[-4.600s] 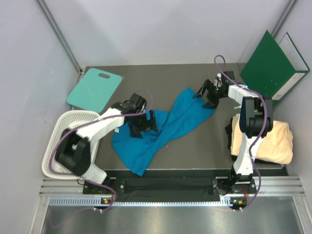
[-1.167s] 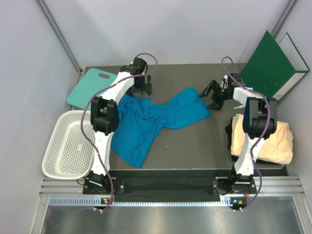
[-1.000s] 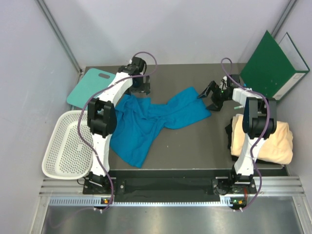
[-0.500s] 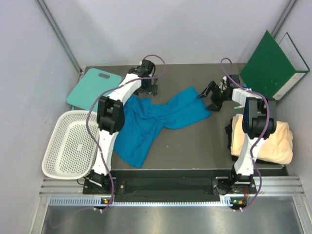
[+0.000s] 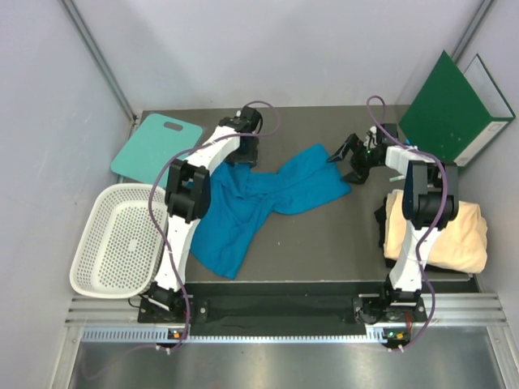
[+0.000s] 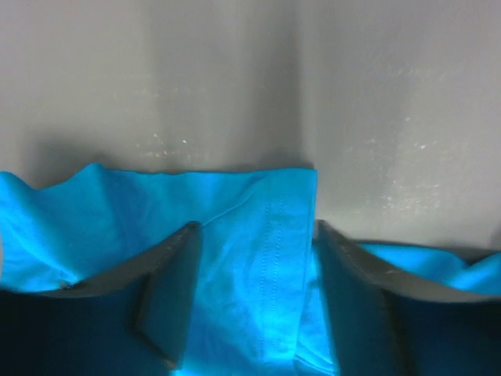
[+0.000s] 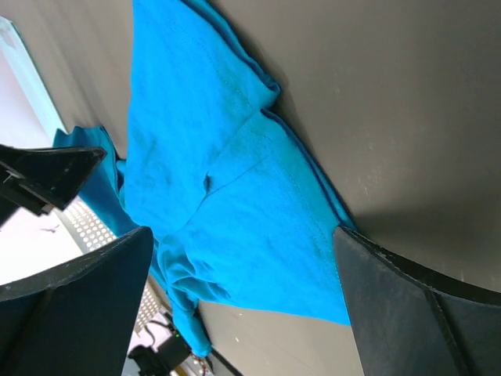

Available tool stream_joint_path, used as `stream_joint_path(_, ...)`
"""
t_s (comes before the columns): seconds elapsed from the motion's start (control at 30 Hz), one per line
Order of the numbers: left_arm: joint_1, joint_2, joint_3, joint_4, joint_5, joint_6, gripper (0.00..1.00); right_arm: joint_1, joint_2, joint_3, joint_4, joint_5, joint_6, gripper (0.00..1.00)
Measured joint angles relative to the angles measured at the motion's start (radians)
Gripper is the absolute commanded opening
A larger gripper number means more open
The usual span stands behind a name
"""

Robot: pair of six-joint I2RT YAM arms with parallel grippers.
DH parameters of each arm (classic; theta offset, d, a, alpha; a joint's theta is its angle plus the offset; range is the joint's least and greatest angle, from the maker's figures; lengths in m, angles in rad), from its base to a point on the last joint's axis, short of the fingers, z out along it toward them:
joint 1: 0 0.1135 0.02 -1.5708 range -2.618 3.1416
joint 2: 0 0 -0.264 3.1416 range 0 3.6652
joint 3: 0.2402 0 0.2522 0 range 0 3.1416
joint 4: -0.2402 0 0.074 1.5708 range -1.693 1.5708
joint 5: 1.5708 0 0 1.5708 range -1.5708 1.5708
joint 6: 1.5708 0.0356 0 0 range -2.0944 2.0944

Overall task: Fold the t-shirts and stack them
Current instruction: Flatten out the tshirt

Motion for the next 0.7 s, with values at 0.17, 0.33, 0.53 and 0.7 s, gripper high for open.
stream_joint_path(0.17,-0.018,0.031,0.005,-0.008,-0.026,-0.004,0.0,0.0,0.016,0.013,0.014,-0.021,0.019,0.98)
stream_joint_path(0.33,-0.032,0.035,0.005,-0.021,-0.063,-0.006,0.0,0.0,0.019,0.014,0.021,-0.03,0.033,0.98)
stream_joint_path(0.53,-0.029,0.035,0.005,-0.031,-0.116,-0.021,0.03,0.0,0.019,0.024,0.043,-0.047,0.04,0.98)
stream_joint_path(0.7,-0.023,0.027,0.003,-0.034,-0.127,-0.016,0.73,0.0,0.019,0.025,0.073,-0.056,0.052,0.98)
